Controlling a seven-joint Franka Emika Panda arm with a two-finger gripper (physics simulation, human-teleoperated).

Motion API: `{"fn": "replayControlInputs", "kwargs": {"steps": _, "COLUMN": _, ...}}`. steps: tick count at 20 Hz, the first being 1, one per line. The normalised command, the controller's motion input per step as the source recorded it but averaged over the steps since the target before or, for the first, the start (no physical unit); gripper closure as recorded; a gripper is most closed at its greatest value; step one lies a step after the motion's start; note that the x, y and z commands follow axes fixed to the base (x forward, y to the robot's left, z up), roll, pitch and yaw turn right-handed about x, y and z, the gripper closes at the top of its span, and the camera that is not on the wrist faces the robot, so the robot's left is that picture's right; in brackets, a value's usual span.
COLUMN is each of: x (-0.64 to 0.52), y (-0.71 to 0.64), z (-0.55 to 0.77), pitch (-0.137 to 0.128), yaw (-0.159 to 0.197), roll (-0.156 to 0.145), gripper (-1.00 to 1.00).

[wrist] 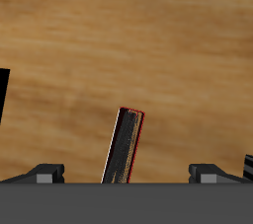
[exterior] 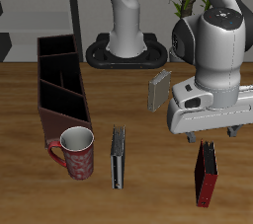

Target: Place the red book into the right desk caddy's left compartment and place the red mug into the right desk caddy's right compartment

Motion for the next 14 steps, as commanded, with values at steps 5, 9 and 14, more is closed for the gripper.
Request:
{"fn": "replayControlInputs", "kwargs": {"steps": 5, "x": 0.14, "y": -0.05, "z": -0.42, "pitch": 0.034, "yaw": -0.01, "roll": -0.011, "gripper": -1.0}}
{"fn": "replayControlInputs", "kwargs": {"steps": 9, "x": 0.07, "y": -0.01, "z": -0.29, "pitch": 0.018, "yaw": 0.021, "roll": -0.006, "gripper": -1.0}}
{"fn": "replayControlInputs", "kwargs": {"steps": 14, "x": 0.02, "y": 0.15, "z": -0.26, "pitch": 0.028, "yaw": 0.011, "roll": 0.015, "gripper": -1.0}}
